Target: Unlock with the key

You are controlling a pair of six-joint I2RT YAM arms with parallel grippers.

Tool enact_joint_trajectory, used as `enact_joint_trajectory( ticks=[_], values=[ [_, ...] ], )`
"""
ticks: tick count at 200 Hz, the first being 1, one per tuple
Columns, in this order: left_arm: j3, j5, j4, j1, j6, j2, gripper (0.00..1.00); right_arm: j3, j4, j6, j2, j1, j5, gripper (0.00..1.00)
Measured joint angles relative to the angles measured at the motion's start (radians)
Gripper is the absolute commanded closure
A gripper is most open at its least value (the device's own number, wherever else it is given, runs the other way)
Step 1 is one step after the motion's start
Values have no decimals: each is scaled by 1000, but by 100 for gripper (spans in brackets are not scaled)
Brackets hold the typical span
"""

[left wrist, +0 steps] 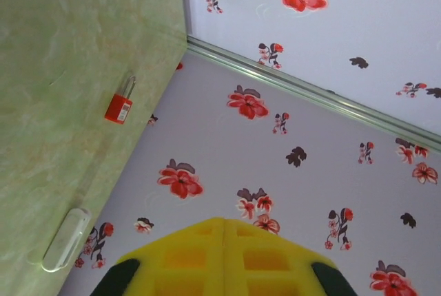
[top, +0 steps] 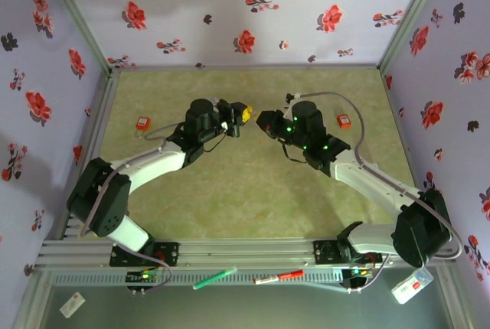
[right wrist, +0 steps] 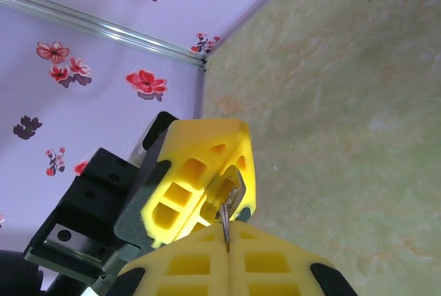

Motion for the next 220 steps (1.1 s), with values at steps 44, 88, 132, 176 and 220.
enact_joint_trajectory(
  ticks=[44,88,132,176,220],
  values=[
    [5,-1,-50,3,52,-21,100,-6,0,-15,-5,0,-11,90],
    [33,-42,-138,14,286,-80,100,-39,102,48,-55,-5,-42,27],
    [34,-81,-61,12,565,-148,100,-62,347,228,-65,-16,-103,29],
    [19,-97,30,2,646,-148,100,-103,519,340,-8,-16,-143,37],
    [18,-98,66,-19,671,-148,100,-138,558,367,2,-16,-146,45]
  ],
)
